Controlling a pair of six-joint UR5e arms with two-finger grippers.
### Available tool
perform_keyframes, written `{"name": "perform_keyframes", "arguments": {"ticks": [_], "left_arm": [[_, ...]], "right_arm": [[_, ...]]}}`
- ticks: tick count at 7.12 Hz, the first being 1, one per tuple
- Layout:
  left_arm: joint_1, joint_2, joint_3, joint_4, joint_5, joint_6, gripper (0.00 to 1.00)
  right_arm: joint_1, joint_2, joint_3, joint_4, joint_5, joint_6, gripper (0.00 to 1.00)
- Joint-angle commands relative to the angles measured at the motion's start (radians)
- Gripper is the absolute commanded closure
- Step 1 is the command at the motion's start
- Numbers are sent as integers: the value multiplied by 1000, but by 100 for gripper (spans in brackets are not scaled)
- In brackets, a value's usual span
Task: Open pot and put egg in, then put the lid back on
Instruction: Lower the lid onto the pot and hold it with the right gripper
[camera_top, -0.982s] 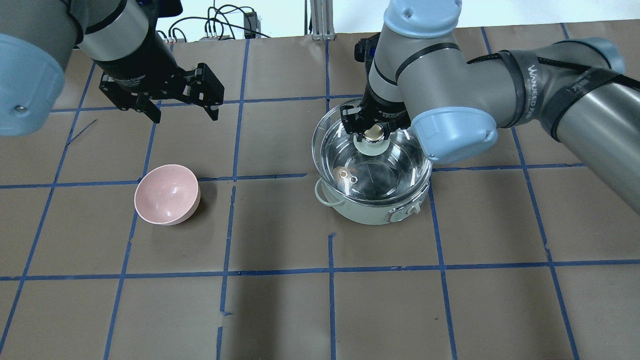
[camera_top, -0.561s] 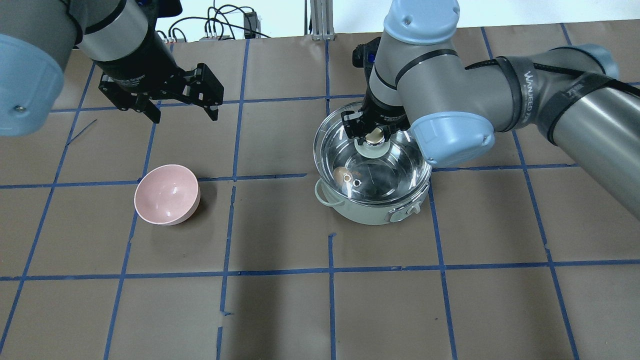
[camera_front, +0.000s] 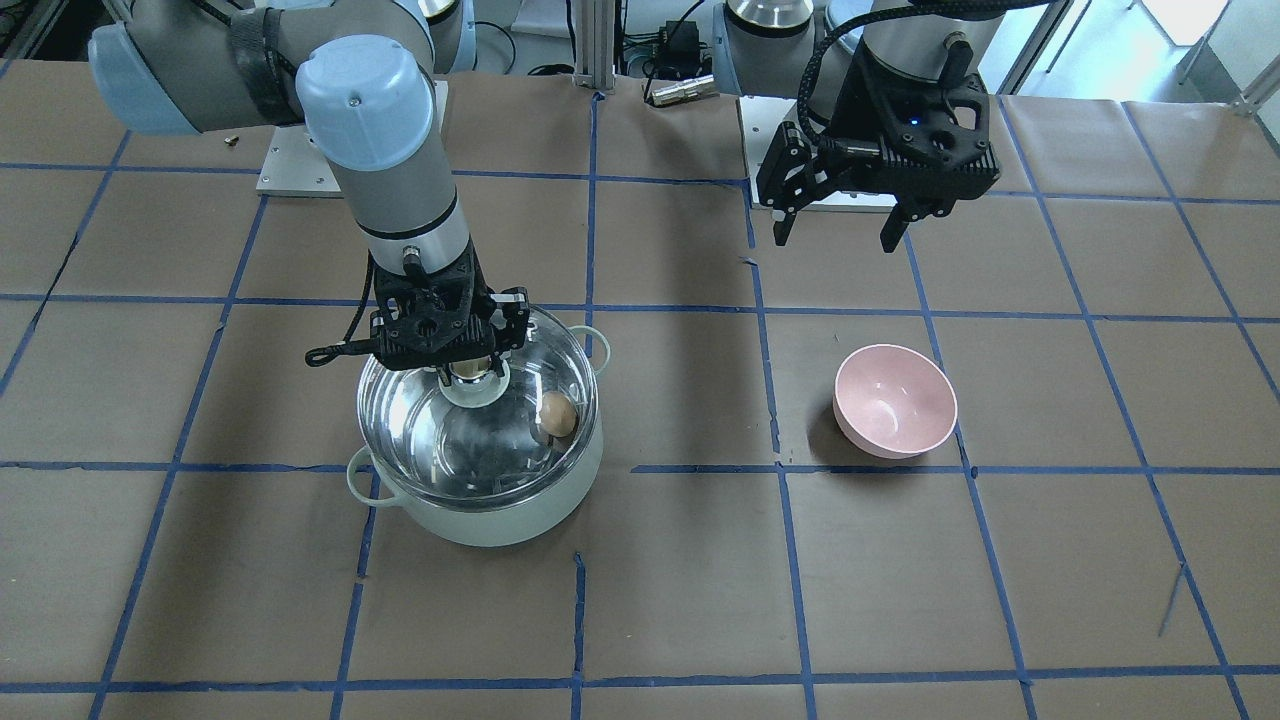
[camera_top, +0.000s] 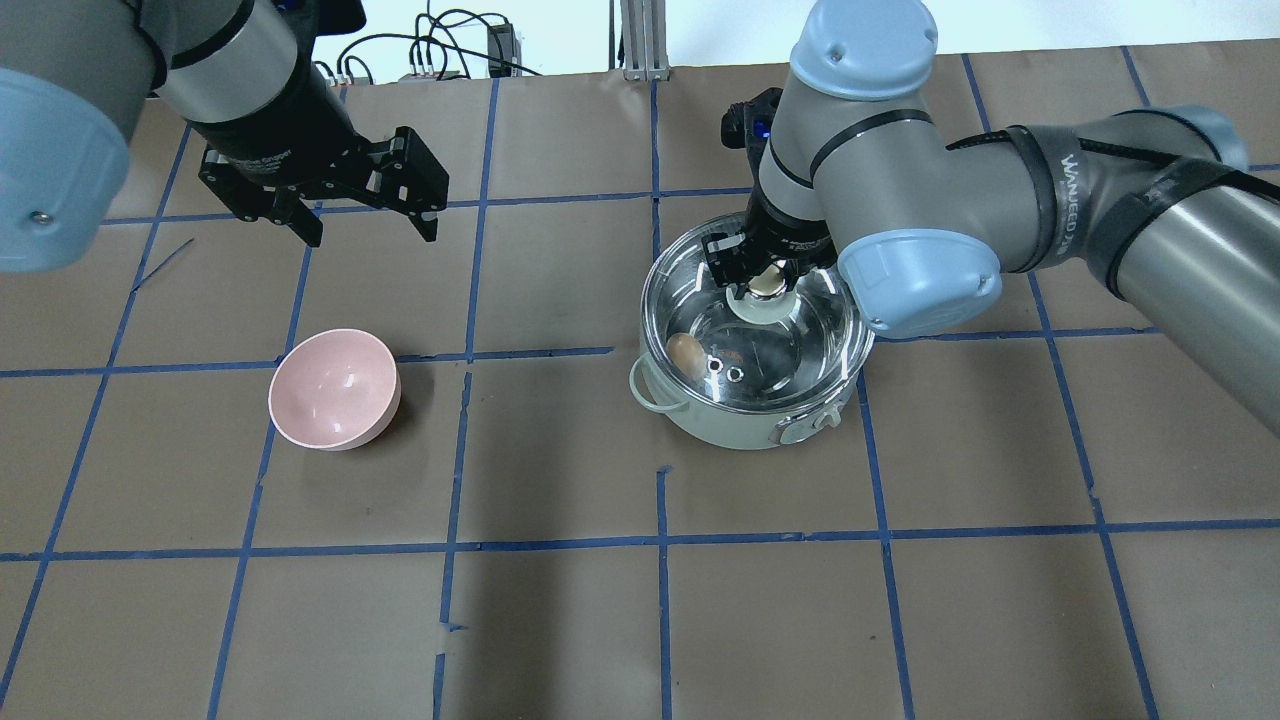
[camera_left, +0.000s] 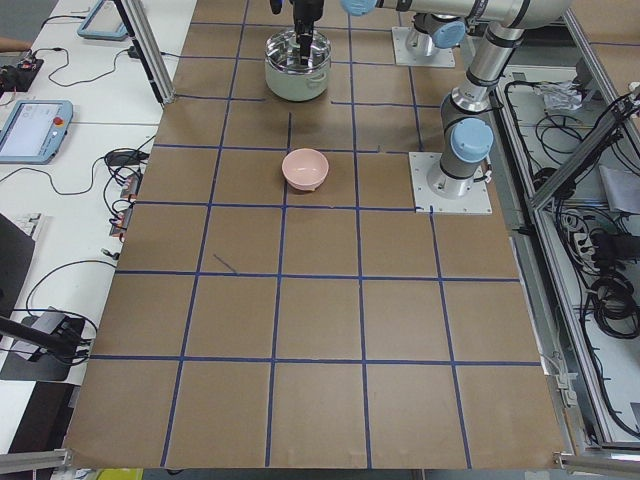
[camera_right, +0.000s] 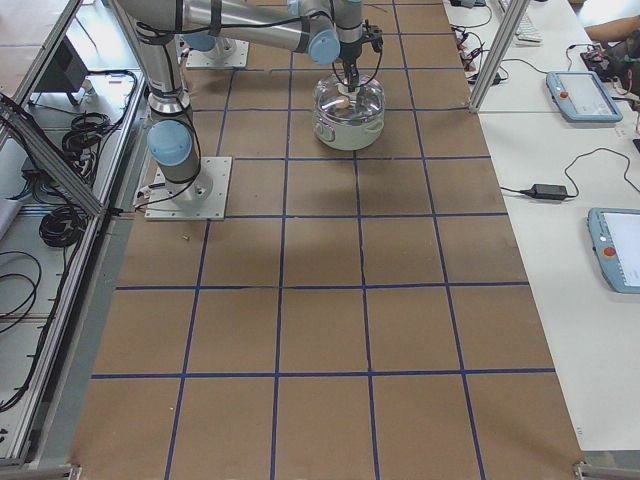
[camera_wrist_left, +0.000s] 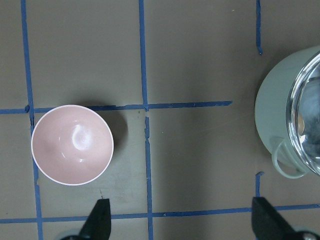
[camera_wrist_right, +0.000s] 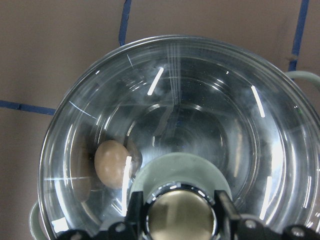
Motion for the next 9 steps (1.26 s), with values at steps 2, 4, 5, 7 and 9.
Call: {"name": "perform_keyframes", "arguments": {"ticks": [2, 4, 5, 7, 9], "left_arm": [[0, -3, 0, 0, -5, 2, 0], [-1, -3, 0, 0, -5, 0, 0], [-1, -2, 0, 0, 1, 0, 0], [-3, -3, 0, 0, -5, 0, 0], [-3, -2, 0, 0, -2, 0, 0]], "right_arm": [[-1, 0, 16, -23, 1, -1, 72], [-1, -2, 16, -23, 1, 2, 72], [-1, -6, 13, -23, 1, 2, 72], [-1, -9, 12, -28, 0, 1, 72], [-1, -9, 13, -37, 0, 2, 72]]}}
